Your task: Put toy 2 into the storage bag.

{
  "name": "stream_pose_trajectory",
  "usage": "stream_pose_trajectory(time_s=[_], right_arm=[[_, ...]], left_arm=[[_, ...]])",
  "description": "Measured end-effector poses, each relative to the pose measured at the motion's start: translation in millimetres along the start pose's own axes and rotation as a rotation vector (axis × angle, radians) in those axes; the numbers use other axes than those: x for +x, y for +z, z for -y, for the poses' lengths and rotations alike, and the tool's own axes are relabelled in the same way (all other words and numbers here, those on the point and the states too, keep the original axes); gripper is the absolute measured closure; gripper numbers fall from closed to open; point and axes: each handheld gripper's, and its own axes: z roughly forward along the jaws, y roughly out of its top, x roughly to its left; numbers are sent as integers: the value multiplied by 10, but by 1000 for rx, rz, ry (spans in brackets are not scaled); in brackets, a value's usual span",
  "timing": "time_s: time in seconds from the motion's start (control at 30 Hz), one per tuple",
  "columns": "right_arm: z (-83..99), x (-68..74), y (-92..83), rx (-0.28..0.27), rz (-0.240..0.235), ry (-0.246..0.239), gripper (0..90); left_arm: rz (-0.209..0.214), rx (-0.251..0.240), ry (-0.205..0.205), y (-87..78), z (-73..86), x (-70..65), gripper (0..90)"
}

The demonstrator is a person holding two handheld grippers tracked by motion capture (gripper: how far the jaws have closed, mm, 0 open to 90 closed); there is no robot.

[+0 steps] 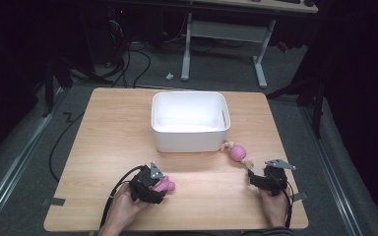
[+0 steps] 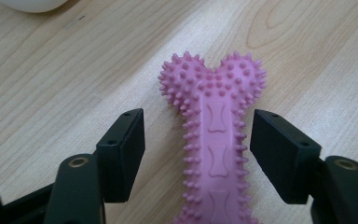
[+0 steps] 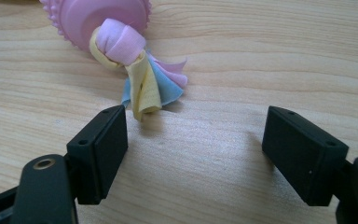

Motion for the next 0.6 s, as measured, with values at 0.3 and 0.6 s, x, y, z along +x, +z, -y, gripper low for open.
stream_pose_trajectory(time_s=[0.3,0.6], right_arm=[[1,1,1,-1,-1,3,224],[0,1,0,1,1,0,224]], left_arm=[[-6,20,-10,77,31,-20,400],[32,29,-14,85,44,-11,568]])
